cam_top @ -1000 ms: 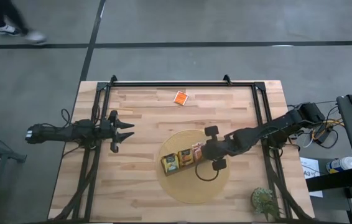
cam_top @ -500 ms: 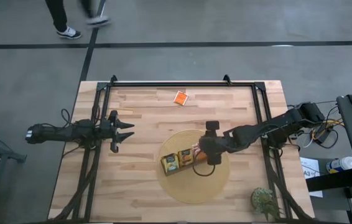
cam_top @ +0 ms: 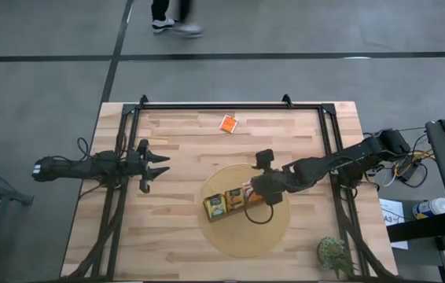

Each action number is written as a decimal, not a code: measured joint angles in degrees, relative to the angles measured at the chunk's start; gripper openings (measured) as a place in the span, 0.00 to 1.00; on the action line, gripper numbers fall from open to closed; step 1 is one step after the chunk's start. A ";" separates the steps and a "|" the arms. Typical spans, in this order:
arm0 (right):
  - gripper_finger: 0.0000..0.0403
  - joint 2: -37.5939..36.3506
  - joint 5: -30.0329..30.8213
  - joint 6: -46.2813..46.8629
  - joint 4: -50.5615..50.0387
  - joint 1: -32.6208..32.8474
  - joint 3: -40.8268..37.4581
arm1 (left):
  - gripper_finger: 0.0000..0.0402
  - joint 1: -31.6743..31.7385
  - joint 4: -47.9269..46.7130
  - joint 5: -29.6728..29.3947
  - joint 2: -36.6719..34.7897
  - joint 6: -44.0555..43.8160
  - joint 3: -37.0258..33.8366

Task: Pick & Place Tea
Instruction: Put the orange tea bag into the right section of the wooden organizer

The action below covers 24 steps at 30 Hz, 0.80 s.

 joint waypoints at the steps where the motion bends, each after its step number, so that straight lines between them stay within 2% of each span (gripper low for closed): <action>1: 0.66 0.00 0.32 -3.47 0.06 -0.09 0.00 | 0.38 0.00 0.00 0.00 0.00 0.00 0.00; 4: 0.66 0.00 2.68 -12.28 0.07 -0.35 0.16 | 0.38 -0.01 0.00 0.00 0.00 0.00 0.00; 8: 0.64 0.00 12.18 -24.74 0.70 -0.83 1.30 | 0.38 -0.01 0.00 0.00 0.02 -0.01 0.00; 11: 0.63 0.00 18.48 -30.08 2.34 -1.60 2.62 | 0.38 -0.01 0.00 0.00 0.02 -0.01 -0.02; 14: 0.62 0.00 21.57 -32.62 4.22 -3.18 5.20 | 0.38 0.01 0.00 0.00 0.00 0.01 -0.02; 16: 0.62 0.00 20.94 -32.56 4.49 -4.69 7.19 | 0.38 0.01 0.00 0.00 0.02 -0.01 0.00; 20: 0.63 0.00 15.20 -31.03 4.94 -8.85 10.68 | 0.38 0.00 0.00 0.00 0.01 -0.01 0.00; 24: 0.63 0.00 4.58 -29.14 6.83 -14.91 13.54 | 0.38 0.01 0.00 0.00 0.02 -0.01 0.00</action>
